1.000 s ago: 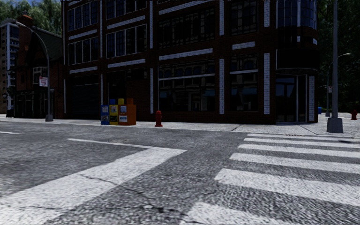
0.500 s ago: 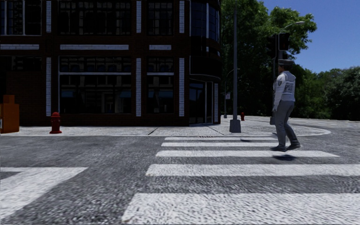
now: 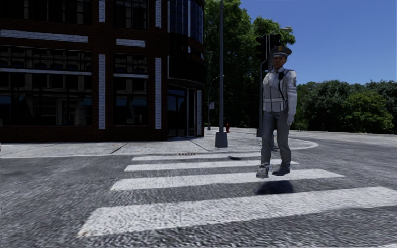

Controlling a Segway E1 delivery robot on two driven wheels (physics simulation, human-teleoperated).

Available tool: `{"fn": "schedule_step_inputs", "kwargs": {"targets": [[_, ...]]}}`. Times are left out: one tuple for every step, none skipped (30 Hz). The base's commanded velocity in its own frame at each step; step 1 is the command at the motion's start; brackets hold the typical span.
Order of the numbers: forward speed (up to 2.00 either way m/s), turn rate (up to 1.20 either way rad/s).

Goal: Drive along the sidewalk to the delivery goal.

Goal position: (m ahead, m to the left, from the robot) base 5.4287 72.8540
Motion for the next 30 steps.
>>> {"fn": "schedule_step_inputs", "kwargs": {"targets": [[1.48, 1.20], [1.48, 0.00], [1.48, 0.00], [1.48, 0.00], [1.48, 0.00], [1.48, 0.00], [1.48, 0.00], [1.48, 0.00], [1.48, 0.00], [1.48, 0.00], [1.48, 0.48], [1.48, 0.48], [1.48, 0.94], [1.48, 1.12], [1.48, 1.20], [1.48, 1.20], [1.48, 1.20], [1.48, 0.76], [1.48, 0.76], [1.48, 0.00], [1.48, 0.00], [1.48, 0.00], [1.48, 0.00], [1.48, 0.00], [1.48, 0.00], [1.48, 0.00], [1.48, 0.00], [1.48, 0.00], [1.48, 0.00], [1.48, 0.00]]}}
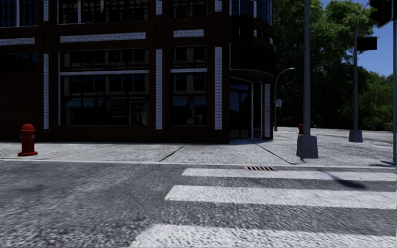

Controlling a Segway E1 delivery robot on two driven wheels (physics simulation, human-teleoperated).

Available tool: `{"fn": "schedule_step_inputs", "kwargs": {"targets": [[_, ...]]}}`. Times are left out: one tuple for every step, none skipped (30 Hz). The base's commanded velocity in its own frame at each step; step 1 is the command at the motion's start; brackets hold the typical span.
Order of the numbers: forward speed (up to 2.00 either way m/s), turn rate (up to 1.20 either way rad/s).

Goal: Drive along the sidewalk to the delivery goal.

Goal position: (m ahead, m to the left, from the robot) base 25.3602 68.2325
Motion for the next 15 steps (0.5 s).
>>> {"fn": "schedule_step_inputs", "kwargs": {"targets": [[1.48, 0.00], [1.48, 0.00], [1.48, 0.00], [1.48, 0.00], [1.48, 0.00], [1.48, 0.00], [1.48, 0.00], [1.48, 0.00], [1.48, 0.00], [1.48, 0.00], [1.48, 0.00], [1.48, 0.00], [1.48, 0.00], [1.48, 0.00], [1.48, 0.00]]}}
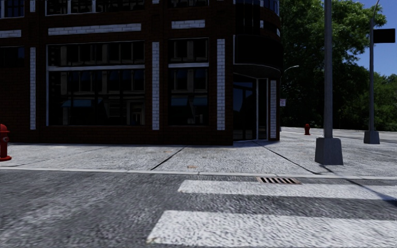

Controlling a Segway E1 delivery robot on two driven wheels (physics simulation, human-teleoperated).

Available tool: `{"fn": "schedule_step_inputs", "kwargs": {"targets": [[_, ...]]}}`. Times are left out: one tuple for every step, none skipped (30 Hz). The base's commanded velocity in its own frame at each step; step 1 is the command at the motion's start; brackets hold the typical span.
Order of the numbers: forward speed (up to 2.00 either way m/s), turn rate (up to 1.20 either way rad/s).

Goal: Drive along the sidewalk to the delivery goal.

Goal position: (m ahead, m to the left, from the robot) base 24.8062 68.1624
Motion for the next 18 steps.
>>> {"fn": "schedule_step_inputs", "kwargs": {"targets": [[1.48, 0.00], [1.48, 0.00], [1.48, 0.00], [1.48, 0.00], [1.48, 0.00], [1.48, 0.00], [1.48, 0.00], [1.48, 0.00], [1.48, 0.00], [1.48, 0.00], [1.48, 0.00], [1.48, 0.00], [1.48, 0.00], [1.48, 0.00], [1.48, -0.03], [1.47, -0.32], [1.47, -0.32], [1.45, -0.61]]}}
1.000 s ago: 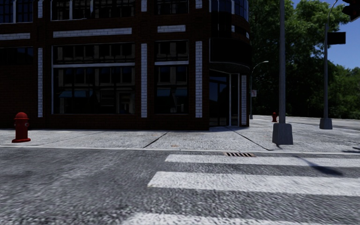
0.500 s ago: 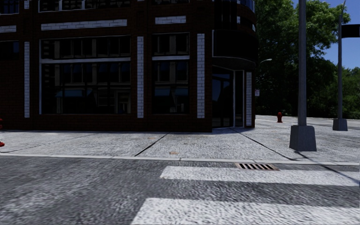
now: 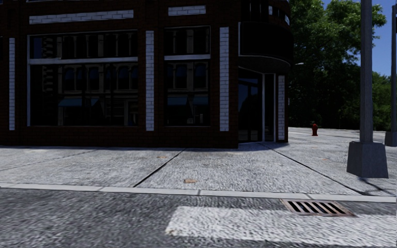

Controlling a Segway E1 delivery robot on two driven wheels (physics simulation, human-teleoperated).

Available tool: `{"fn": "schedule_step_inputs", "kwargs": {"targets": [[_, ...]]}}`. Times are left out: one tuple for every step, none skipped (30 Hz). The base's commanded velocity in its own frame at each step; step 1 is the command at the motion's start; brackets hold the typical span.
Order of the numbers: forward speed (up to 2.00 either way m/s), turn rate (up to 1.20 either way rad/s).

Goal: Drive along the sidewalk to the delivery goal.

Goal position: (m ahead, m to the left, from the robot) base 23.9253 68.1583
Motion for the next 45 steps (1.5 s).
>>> {"fn": "schedule_step_inputs", "kwargs": {"targets": [[1.45, -0.83], [1.45, -0.91], [1.45, -0.92], [1.45, -0.07], [1.45, -0.01], [1.45, 0.00], [1.45, 0.00], [1.45, 0.00], [1.45, 0.00], [1.45, 0.00], [1.45, 0.00], [1.45, 0.00], [1.45, 0.00], [1.45, 0.00], [1.45, 0.00], [1.45, 0.00], [1.45, 0.00], [1.45, -0.13], [1.45, -0.34], [1.45, -0.50], [1.45, -0.63], [1.45, -0.77], [1.45, -0.77], [1.45, -0.90], [1.45, -1.04], [1.45, -1.10], [1.45, -1.07], [1.45, -0.01], [1.45, 0.00], [1.45, 0.00], [1.44, 0.00], [1.44, 0.00], [1.43, 0.00], [1.43, 0.00], [1.43, 0.00], [1.43, 0.00], [1.43, 0.00], [1.43, 0.00], [1.43, 0.00], [1.43, 0.00], [1.43, 0.00], [1.43, 0.00], [1.43, 0.00], [1.43, 0.00], [1.43, 0.00]]}}
